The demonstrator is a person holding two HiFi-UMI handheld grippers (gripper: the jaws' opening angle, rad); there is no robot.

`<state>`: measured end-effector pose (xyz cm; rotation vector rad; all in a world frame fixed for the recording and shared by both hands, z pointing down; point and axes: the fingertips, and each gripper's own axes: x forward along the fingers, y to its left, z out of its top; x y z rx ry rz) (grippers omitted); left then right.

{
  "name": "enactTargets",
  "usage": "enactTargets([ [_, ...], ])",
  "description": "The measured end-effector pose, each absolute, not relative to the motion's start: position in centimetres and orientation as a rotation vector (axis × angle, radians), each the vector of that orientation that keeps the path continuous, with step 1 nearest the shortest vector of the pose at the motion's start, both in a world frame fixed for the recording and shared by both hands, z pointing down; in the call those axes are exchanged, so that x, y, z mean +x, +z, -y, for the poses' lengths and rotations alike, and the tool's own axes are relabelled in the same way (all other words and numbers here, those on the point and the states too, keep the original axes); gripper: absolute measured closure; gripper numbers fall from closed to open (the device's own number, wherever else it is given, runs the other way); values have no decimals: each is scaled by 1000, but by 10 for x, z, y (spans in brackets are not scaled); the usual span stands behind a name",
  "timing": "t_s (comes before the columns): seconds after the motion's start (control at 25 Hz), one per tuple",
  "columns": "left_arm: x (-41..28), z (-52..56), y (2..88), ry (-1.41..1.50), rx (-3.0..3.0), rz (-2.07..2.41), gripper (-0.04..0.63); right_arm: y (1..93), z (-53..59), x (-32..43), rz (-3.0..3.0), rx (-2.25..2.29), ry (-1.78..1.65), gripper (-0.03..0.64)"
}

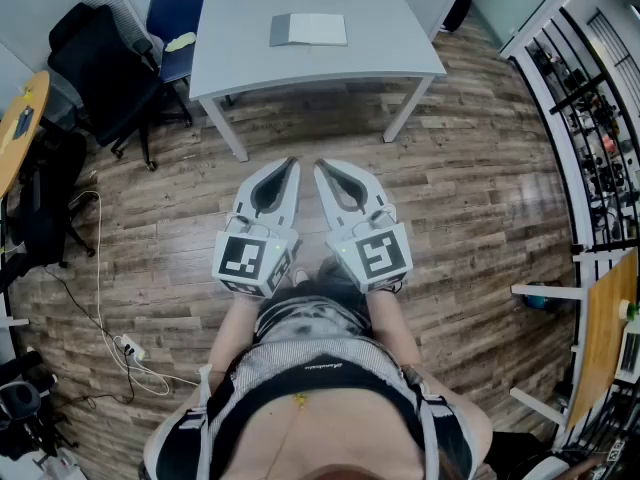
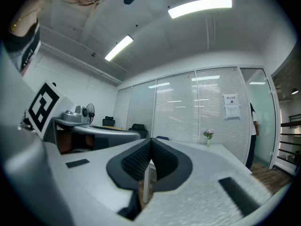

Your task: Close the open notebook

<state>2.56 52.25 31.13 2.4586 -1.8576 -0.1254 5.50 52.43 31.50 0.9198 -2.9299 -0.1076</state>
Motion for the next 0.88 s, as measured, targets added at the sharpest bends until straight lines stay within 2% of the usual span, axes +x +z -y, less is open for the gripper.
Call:
enactTargets([
  [0.36,28,-524,318,-137,2427,1883,584,320,-525,65,2943,943,-76,611],
  [0.44,28,-525,320,-124,2423,1884,581,322,-526,66,2943,939,-65,576],
  [0.6,32,-526,327,-117,2419,1842,529,323,-526,68,2946,942,-85,575],
  [0.88,26,-529,329,-129,2412,1837,529,323,-525,65,2947,959,-92,572],
])
